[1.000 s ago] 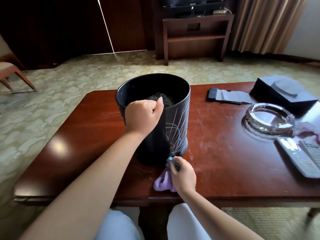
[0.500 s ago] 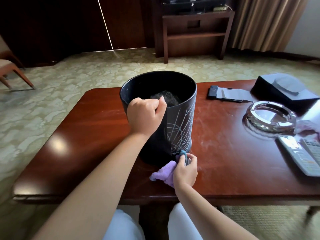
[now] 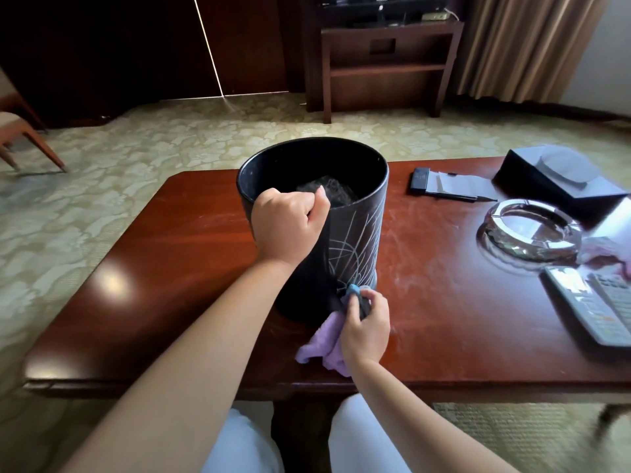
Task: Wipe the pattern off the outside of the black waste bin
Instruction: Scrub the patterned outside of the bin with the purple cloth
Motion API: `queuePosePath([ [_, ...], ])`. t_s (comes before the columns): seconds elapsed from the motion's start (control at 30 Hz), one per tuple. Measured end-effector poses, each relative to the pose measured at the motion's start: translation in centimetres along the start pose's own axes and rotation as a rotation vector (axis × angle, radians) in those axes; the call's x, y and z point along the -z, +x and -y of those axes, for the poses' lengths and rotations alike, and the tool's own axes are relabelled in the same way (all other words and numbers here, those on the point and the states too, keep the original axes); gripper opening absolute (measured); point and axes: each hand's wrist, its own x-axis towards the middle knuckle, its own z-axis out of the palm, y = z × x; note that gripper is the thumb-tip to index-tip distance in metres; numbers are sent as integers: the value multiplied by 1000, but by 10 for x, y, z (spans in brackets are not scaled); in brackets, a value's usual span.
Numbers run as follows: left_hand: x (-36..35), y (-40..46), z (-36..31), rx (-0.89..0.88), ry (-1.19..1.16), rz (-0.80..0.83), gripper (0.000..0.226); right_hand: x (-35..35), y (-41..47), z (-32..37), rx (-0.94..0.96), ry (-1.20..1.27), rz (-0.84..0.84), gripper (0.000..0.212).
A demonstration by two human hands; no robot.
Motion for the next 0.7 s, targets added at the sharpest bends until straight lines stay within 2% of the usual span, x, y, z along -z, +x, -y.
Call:
queuePosePath([
  [0.13, 0, 0, 0, -12, 0, -7, 48, 1, 3, -5, 138, -106, 18, 9],
  [0.3, 1, 1, 0, -5, -9, 5, 48, 2, -2, -28, 12, -329, 188, 9],
  [0.37, 1, 1, 0, -6, -13, 4, 48, 3, 0, -22, 74, -305, 145, 6],
  [0.57, 1, 0, 0, 4, 0, 5, 47, 2, 4, 15, 445, -163, -43, 9],
  [0.63, 2, 0, -1, 12, -8, 12, 48, 2, 3, 11, 462, -220, -38, 9],
  [0.7, 2, 1, -1, 23, -24, 15, 49, 4, 0, -4, 379, -346, 53, 6],
])
